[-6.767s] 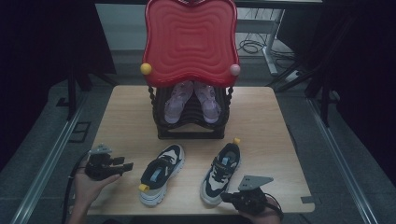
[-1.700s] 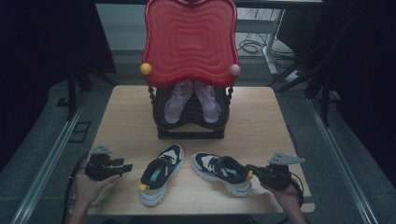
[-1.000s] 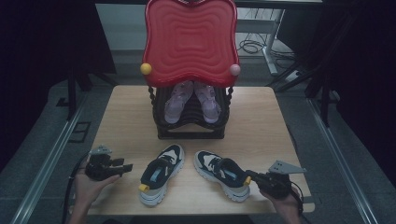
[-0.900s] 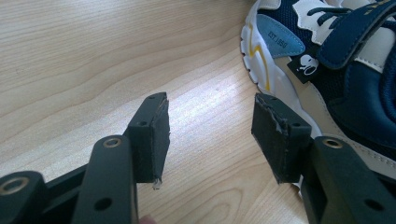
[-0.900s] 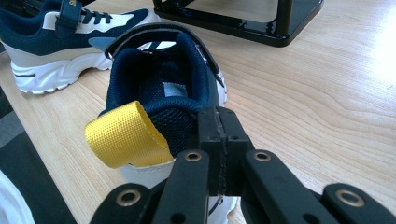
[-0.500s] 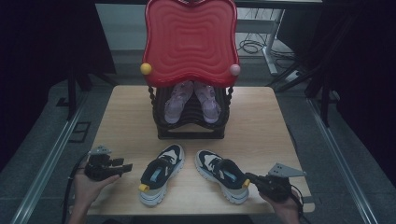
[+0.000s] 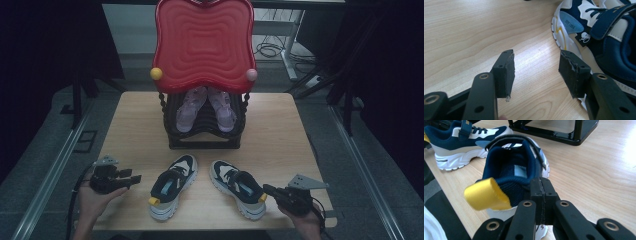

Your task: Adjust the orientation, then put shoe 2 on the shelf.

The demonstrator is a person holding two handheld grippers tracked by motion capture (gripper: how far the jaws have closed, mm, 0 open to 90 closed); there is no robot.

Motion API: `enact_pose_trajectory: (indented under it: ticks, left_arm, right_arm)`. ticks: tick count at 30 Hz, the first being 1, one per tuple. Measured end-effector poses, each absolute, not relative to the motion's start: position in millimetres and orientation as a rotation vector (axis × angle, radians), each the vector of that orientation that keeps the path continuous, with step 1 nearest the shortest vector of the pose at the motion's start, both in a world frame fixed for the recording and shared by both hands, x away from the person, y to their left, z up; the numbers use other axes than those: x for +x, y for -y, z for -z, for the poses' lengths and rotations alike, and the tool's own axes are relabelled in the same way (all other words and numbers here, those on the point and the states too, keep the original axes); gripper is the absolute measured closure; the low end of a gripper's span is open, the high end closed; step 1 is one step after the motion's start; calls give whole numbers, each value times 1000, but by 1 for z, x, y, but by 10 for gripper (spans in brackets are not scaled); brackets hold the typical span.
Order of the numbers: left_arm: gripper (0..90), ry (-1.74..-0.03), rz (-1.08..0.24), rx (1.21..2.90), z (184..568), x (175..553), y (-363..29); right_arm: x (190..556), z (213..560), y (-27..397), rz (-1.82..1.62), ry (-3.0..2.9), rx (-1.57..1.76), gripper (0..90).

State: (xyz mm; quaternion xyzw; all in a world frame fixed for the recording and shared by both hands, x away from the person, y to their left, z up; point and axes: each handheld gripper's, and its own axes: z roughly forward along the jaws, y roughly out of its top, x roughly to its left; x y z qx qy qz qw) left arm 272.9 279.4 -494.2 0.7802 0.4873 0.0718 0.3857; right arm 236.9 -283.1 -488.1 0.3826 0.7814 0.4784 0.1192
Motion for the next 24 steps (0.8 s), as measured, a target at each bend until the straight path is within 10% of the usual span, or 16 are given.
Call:
enact_pose_trajectory:
  ticks: [24]
  left_arm:
    - [456,-1149,-189,1953,461,261,-260]
  right_arm:
    - [256,462,283,-1418,-2276,1082,847]
